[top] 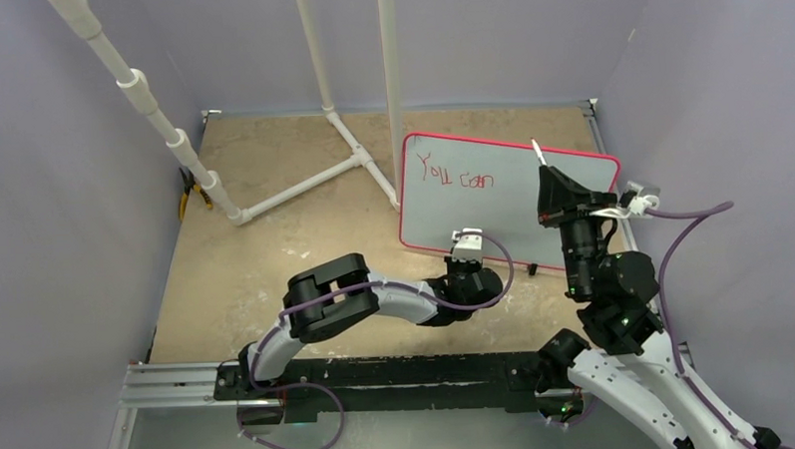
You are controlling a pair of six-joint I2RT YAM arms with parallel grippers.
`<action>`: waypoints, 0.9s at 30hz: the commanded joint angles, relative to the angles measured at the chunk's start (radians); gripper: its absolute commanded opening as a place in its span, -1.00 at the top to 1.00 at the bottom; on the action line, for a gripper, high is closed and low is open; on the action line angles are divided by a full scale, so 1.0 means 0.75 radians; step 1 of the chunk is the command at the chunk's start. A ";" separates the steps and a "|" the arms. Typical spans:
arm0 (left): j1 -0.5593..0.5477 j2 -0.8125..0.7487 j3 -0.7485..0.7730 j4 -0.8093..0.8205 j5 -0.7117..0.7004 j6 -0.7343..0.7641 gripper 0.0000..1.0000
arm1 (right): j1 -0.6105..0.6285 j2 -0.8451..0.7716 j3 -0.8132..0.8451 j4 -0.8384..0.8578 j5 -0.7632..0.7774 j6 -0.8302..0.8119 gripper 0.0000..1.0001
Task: Write a sentence on the whiteboard
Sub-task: Adjust the whiteboard stand at the center of the board.
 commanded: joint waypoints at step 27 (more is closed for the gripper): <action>-0.056 -0.160 -0.237 -0.278 -0.162 -0.607 1.00 | -0.006 -0.055 0.056 0.030 -0.061 -0.014 1.00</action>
